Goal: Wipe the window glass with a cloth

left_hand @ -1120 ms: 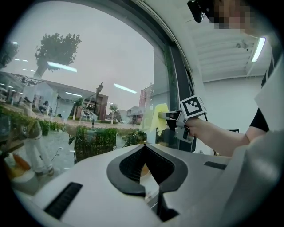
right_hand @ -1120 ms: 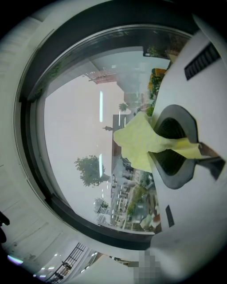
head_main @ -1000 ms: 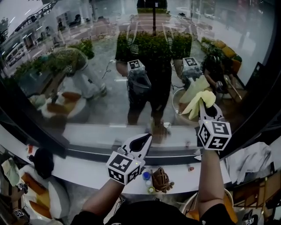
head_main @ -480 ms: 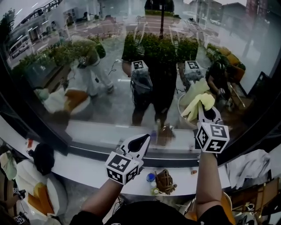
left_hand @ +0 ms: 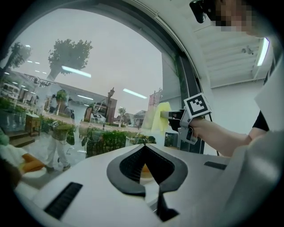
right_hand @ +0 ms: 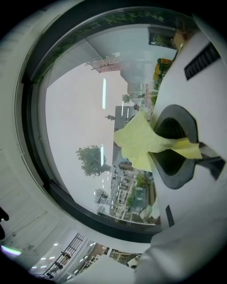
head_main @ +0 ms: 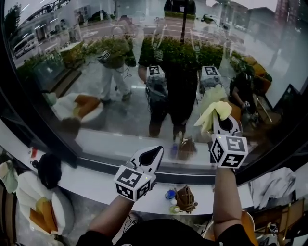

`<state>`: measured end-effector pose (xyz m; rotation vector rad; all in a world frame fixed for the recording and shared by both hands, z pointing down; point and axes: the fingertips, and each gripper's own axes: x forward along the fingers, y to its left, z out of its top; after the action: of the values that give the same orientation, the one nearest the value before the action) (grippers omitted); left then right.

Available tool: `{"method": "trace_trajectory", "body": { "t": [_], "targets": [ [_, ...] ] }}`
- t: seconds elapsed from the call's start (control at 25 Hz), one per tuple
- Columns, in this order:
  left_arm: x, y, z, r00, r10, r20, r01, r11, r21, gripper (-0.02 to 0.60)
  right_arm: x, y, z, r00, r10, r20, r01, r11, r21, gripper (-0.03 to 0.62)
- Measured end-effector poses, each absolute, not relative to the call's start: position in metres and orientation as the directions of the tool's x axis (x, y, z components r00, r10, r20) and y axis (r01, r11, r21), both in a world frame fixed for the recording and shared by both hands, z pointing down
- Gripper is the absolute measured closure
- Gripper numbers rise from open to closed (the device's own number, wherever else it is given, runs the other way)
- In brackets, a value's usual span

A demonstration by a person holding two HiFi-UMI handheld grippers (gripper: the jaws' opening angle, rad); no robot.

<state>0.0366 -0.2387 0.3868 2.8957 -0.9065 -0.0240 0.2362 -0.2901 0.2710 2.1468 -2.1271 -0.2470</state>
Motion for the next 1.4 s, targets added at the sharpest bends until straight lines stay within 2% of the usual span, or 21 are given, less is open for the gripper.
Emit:
{"method": "trace_trajectory", "body": {
  "t": [0.92, 1.4],
  "targets": [
    [-0.065, -0.276, 0.397, 0.809, -0.587, 0.038, -0.586, -0.798, 0.14, 0.574, 0.081, -0.339, 0.278, -0.091, -0.995, -0.034, -0.971, 0.081, 0.227, 0.551],
    [-0.154, -0.29, 0.402, 0.769, -0.637, 0.05, -0.638, -0.761, 0.117, 0.574, -0.017, -0.37, 0.287, -0.159, -0.987, -0.024, -0.962, 0.149, 0.228, 0.551]
  ]
}}
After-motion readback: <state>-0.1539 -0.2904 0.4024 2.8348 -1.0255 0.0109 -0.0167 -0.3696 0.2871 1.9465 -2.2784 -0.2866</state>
